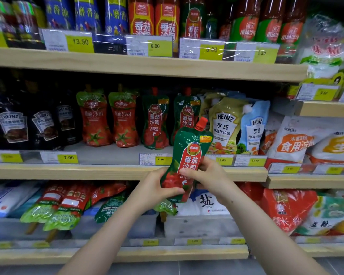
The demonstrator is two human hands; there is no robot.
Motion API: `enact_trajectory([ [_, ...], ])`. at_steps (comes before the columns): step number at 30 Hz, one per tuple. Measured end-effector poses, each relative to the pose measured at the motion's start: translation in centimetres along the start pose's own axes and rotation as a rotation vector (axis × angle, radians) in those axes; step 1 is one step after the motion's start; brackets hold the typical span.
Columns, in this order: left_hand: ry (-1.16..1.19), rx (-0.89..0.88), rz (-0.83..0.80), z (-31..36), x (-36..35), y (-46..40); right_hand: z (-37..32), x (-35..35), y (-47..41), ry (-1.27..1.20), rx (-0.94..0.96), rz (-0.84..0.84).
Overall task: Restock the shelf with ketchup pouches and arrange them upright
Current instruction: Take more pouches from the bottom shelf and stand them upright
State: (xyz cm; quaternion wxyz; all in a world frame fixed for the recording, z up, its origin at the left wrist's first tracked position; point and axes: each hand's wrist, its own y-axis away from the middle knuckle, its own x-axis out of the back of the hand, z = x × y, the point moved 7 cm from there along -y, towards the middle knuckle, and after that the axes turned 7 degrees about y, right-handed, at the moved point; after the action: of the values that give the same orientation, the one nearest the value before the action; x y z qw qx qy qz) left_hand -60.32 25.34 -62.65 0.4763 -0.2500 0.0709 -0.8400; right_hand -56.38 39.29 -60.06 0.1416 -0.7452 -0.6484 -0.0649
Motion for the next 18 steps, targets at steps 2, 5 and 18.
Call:
enact_trajectory([
  [2,-0.015,-0.03,0.043,0.7,1.6,-0.3,-1.3,0.3,-0.2,-0.019,0.052,0.064],
  [5,-0.274,-0.191,0.32,2.2,7.6,-0.3,-4.1,0.8,-1.2,-0.007,0.173,0.161],
  [18,-1.217,-0.15,0.469,-2.6,15.2,1.1,-8.0,-3.9,-8.9,0.292,0.356,0.308],
])
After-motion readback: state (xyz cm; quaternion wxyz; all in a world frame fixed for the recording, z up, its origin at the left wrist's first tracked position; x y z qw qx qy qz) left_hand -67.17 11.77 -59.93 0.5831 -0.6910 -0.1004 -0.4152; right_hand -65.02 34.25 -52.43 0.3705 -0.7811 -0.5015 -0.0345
